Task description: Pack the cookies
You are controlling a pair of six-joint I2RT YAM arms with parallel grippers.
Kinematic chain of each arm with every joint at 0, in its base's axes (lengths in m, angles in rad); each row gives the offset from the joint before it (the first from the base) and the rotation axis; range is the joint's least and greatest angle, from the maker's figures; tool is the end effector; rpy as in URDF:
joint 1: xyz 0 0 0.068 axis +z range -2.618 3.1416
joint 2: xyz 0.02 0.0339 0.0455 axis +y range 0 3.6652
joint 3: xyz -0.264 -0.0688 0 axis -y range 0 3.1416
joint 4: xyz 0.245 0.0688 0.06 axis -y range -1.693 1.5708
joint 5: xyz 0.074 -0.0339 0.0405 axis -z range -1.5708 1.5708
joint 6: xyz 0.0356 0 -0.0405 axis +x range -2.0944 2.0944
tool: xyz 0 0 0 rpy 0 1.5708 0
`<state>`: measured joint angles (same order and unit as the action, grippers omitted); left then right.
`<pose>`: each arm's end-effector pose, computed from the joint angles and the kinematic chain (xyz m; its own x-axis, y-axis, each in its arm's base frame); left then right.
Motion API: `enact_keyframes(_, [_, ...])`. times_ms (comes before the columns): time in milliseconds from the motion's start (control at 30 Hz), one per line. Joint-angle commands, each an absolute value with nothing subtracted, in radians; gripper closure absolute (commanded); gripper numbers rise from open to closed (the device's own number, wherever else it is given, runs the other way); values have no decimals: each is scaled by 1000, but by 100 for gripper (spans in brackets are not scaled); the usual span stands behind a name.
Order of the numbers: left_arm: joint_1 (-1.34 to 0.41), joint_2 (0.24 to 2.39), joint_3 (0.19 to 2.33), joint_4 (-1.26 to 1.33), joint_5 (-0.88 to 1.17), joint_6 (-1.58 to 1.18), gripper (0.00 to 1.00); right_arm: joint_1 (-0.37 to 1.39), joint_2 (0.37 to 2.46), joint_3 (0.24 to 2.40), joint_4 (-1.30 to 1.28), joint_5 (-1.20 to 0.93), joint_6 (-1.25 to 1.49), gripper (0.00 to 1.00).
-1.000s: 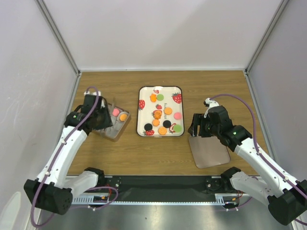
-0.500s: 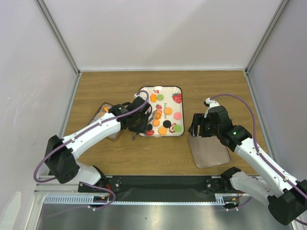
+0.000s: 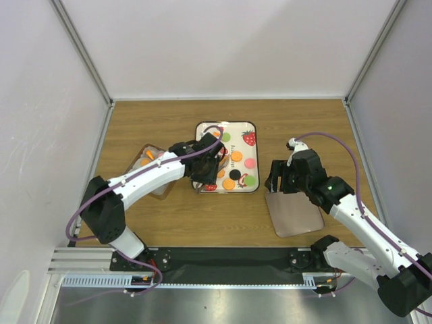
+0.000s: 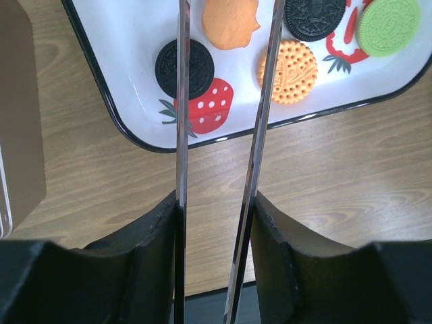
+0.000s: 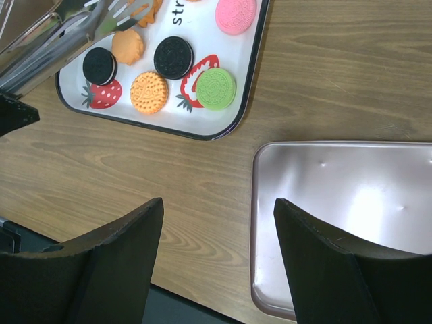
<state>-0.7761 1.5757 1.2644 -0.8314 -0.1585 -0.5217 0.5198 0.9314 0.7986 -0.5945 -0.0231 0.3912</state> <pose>0.2310 -0.2189 0.2603 -0.8843 0.1784 -0.4315 0.2356 0.9683 -0.0824 0.1689 0.0976 0.2795 -0.7285 0.0223 -0.6847 -0.2529 0.9201 0.2990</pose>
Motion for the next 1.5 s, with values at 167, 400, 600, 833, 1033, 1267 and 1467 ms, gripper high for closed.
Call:
enact_keyframes(167, [-793,1604,1315,-819,-224,-508,51,525,922,796,-577,-14,393,27])
enact_keyframes(400, [-799,1628,1313,-810,-216,-505,51,525,919,796,-575,-14,391,27])
enact_keyframes(600, [-799,1638,1312,-807,-221,-505,51,526,916,795,-578,-15,391,27])
enact_keyframes(833, [-799,1644,1318,-810,-232,-497,56,526,914,795,-578,-15,391,27])
enact_keyframes(1033, [-799,1637,1350,-834,-259,-485,60,525,916,796,-578,-17,391,27])
enact_keyframes(1267, [-796,1600,1413,-883,-290,-466,60,526,917,796,-578,-15,391,27])
enact_keyframes(1467, [-759,1496,1398,-919,-291,-472,60,526,914,798,-578,-17,391,27])
